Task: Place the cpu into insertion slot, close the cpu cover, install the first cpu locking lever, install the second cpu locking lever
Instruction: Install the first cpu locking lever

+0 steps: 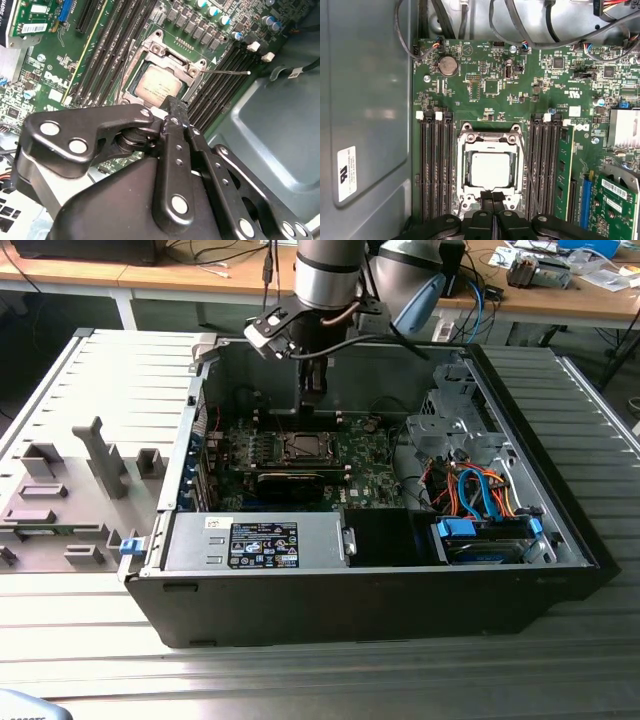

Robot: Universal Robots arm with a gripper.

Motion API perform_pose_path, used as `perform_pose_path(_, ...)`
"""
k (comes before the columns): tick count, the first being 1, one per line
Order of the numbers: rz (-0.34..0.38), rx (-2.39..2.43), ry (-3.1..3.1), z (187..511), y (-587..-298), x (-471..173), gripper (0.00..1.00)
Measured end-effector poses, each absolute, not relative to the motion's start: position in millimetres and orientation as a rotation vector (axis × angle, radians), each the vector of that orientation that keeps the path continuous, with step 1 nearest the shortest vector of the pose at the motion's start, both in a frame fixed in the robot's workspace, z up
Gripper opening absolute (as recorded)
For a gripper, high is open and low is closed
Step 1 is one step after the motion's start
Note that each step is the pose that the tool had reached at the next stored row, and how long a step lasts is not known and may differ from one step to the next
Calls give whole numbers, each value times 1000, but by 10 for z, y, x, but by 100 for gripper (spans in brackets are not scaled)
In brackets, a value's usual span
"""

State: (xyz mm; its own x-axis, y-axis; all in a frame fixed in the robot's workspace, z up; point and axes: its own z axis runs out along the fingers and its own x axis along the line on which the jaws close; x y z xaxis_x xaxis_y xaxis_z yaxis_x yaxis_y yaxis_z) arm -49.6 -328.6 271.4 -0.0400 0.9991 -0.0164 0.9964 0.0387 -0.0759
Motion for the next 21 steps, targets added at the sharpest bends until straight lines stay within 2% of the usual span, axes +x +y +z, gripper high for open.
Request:
perform_pose_path(8,103,-2148,-2234,2830,-3286,-496,11)
perform_pose_path(21,106,-2017,-2358,2830,-3286,-495,11)
